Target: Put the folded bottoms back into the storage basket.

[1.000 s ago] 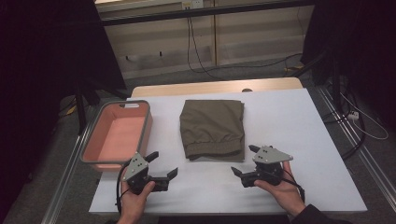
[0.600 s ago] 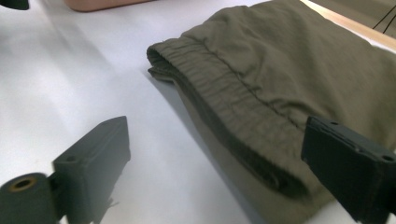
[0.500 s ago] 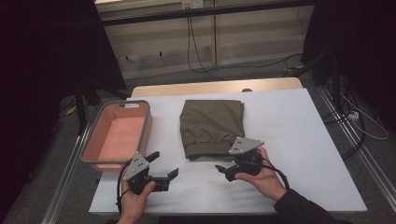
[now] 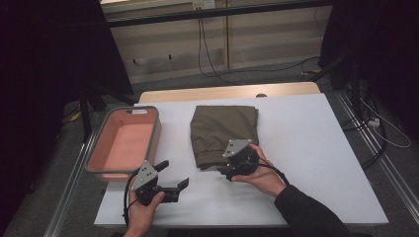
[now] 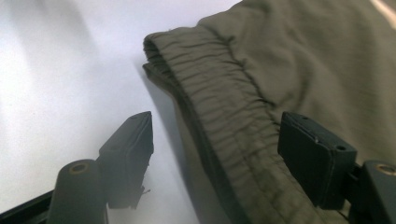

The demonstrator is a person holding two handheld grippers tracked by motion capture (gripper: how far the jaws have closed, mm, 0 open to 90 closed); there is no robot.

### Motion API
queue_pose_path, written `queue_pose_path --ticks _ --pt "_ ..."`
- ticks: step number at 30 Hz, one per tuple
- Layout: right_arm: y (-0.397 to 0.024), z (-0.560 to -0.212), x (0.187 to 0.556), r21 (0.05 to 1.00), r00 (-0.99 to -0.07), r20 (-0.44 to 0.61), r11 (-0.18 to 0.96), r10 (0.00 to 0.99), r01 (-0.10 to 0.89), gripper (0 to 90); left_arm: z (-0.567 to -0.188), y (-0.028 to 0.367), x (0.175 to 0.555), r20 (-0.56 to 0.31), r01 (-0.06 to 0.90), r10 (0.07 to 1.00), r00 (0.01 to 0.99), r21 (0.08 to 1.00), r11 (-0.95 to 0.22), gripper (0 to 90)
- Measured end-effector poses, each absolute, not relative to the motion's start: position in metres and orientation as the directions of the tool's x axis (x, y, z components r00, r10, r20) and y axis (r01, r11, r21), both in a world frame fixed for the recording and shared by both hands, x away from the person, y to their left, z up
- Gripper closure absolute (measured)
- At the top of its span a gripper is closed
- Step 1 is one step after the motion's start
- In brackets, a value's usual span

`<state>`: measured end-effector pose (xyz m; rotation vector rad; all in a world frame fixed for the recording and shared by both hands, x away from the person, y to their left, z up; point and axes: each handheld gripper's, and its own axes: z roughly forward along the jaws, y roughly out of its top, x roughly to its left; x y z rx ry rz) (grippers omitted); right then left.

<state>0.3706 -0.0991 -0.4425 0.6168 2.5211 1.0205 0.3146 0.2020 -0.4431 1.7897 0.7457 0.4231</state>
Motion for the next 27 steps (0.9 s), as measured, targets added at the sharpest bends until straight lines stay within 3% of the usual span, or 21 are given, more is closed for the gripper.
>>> queue_pose_path --ticks 10,19,23,25,27 --pt "-0.095 -0.458 0.376 0.657 -0.845 -0.206 0.71 0.494 0.254 35.8 -0.445 0.201 0.316 -0.076 0.286 0.667 0.742 0.935 -0.211 5.0" --pt "-0.095 -0.456 0.386 0.623 -0.868 -0.181 0.737 0.463 0.263 41.9 -0.445 0.201 0.316 -0.069 0.285 0.671 0.738 0.934 -0.217 5.0" --pt "-0.096 -0.457 0.386 0.625 -0.87 -0.208 0.745 0.446 0.233 49.4 -0.445 0.201 0.316 -0.064 0.285 0.67 0.74 0.932 -0.225 4.9" --pt "-0.096 -0.458 0.386 0.622 -0.871 -0.247 0.758 0.425 0.194 58.6 -0.445 0.2 0.316 -0.066 0.286 0.67 0.739 0.932 -0.223 4.9" --pt "-0.096 -0.458 0.386 0.62 -0.869 -0.259 0.762 0.422 0.186 60.4 -0.445 0.201 0.316 -0.065 0.285 0.669 0.74 0.932 -0.224 4.9"
